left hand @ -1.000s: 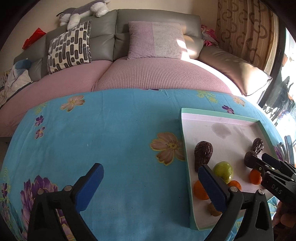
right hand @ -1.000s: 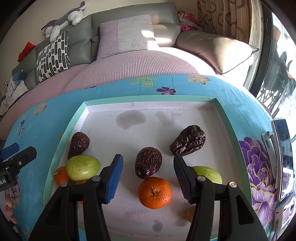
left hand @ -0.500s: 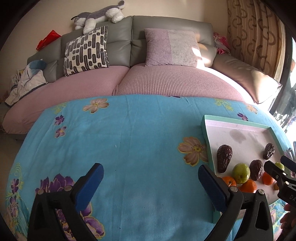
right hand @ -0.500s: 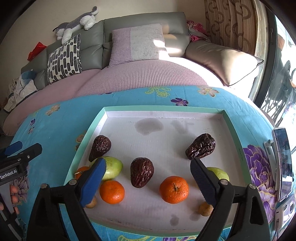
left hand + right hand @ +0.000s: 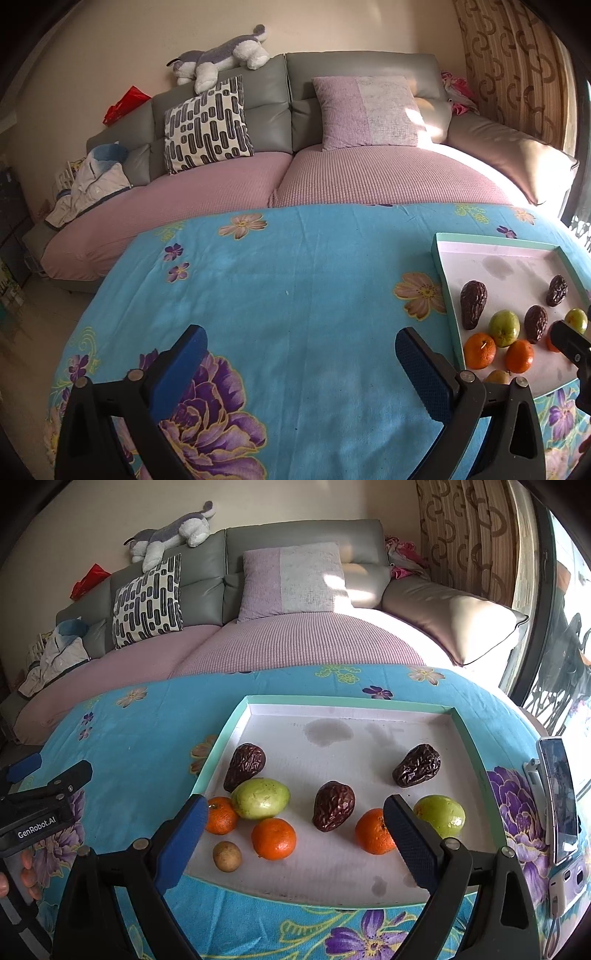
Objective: Organize fruits
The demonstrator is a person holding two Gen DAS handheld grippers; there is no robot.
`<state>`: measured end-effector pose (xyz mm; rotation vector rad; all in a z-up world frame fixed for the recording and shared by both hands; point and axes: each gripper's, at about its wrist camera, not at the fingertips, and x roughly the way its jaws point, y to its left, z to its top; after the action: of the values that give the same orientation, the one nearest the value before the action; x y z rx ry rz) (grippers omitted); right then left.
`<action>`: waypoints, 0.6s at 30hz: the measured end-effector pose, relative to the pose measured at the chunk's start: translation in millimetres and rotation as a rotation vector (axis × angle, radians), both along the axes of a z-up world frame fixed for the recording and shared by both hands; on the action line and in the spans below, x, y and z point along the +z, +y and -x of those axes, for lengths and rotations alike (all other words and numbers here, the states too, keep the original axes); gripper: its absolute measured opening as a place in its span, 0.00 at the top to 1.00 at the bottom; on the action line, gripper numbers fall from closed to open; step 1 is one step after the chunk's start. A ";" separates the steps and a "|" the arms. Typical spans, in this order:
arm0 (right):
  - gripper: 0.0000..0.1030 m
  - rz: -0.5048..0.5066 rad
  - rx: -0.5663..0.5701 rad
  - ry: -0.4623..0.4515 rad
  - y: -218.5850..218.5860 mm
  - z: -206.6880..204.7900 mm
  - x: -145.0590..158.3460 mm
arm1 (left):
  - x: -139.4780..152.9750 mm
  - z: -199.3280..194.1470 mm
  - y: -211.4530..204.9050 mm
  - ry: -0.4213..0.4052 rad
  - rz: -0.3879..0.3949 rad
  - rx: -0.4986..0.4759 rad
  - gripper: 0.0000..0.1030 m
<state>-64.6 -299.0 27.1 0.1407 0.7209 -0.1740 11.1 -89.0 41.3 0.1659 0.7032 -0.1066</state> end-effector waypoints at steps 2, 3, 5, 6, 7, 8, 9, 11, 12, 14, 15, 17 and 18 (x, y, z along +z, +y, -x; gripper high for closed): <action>0.07 0.004 0.012 0.003 5.7 5.9 -1.2 | -0.5 6.0 2.6 0.002 0.008 -0.010 0.00; 0.07 0.005 0.016 0.008 8.0 8.6 -2.6 | -1.0 8.6 3.7 0.007 0.010 -0.006 0.00; 0.07 0.003 0.022 0.020 11.9 13.3 -5.8 | -2.3 13.5 5.6 0.019 0.015 0.008 0.00; 0.07 0.002 0.023 0.023 13.5 16.0 -7.0 | -3.2 16.1 6.6 0.024 0.016 0.013 0.00; 0.07 0.000 0.021 0.025 14.6 18.4 -8.1 | -4.3 18.8 7.4 0.030 0.015 0.017 0.00; 0.07 -0.004 0.018 0.029 15.6 21.2 -9.4 | -5.5 21.0 8.7 0.035 0.013 0.021 0.00; 0.07 -0.009 0.016 0.033 16.4 23.5 -10.7 | -7.1 23.2 10.0 0.040 0.009 0.026 0.00; 0.07 -0.016 0.014 0.037 18.0 29.2 -13.4 | -11.9 28.1 13.3 0.052 -0.004 0.039 0.00; 0.07 -0.019 0.013 0.040 18.7 31.4 -14.6 | -14.8 31.1 15.5 0.059 -0.007 0.041 0.00; 0.07 -0.022 0.016 0.044 20.3 35.5 -16.2 | -21.7 37.7 20.1 0.077 -0.010 0.042 0.00; 0.07 -0.021 0.017 0.047 20.8 35.7 -16.5 | -25.0 40.0 22.2 0.087 -0.008 0.042 0.00; 0.07 -0.016 0.017 0.043 21.6 36.1 -16.1 | -31.1 40.7 24.5 0.110 -0.010 0.041 0.00; 0.07 -0.015 0.018 0.042 21.8 36.1 -16.0 | -33.0 39.5 24.4 0.117 -0.015 0.044 0.00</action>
<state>-100.7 -277.2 11.1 0.1456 0.7656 -0.1549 -28.5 -64.6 8.4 0.1589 0.8241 -0.0694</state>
